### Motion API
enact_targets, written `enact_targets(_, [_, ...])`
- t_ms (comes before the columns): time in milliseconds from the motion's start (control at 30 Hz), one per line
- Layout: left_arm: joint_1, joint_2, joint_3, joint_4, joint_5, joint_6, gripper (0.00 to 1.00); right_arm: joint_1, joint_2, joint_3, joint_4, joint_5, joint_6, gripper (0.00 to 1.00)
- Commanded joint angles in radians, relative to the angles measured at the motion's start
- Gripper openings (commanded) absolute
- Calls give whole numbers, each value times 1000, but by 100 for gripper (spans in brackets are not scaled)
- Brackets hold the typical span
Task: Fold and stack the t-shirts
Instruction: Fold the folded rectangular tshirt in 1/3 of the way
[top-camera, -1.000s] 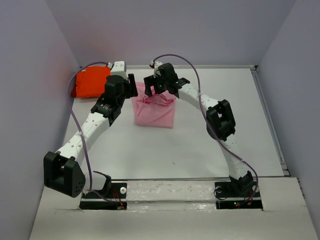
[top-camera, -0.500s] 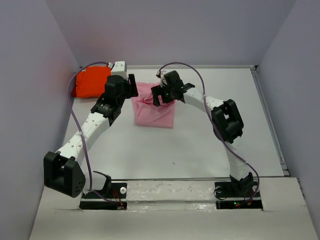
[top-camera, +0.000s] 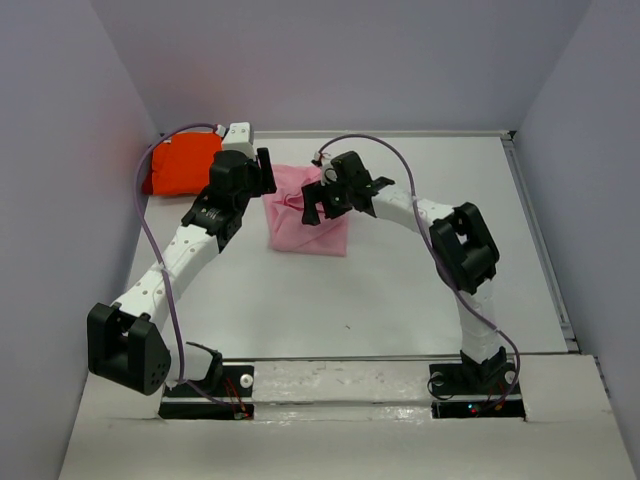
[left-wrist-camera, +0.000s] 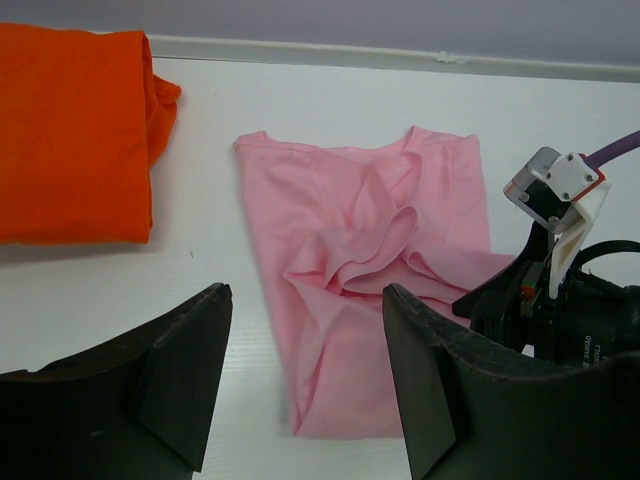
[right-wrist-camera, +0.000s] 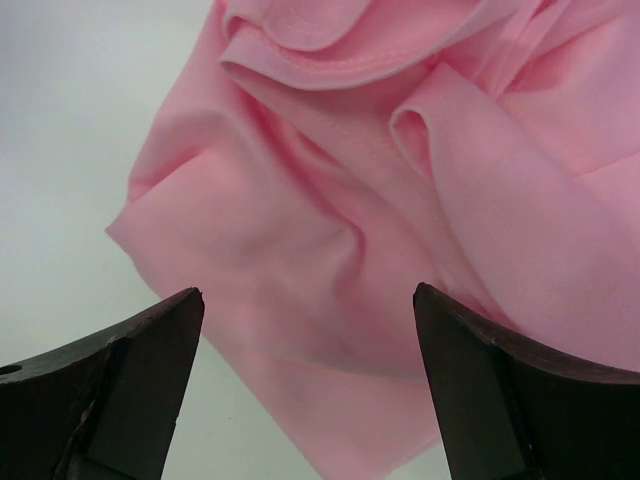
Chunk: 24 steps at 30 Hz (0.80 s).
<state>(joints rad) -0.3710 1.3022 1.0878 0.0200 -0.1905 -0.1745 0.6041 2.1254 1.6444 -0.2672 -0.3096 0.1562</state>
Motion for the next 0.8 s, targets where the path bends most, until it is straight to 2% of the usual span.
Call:
enact_targets(0, [4, -6, 3, 40, 6, 0, 71, 23, -39, 25, 85, -86, 28, 91])
enact_targets(500, [7, -11, 3, 38, 10, 0, 71, 43, 126, 100, 94, -92, 40, 91])
enact_targets(767, [7, -20, -3, 43, 14, 0, 71, 43, 166, 138, 97, 36, -3, 91])
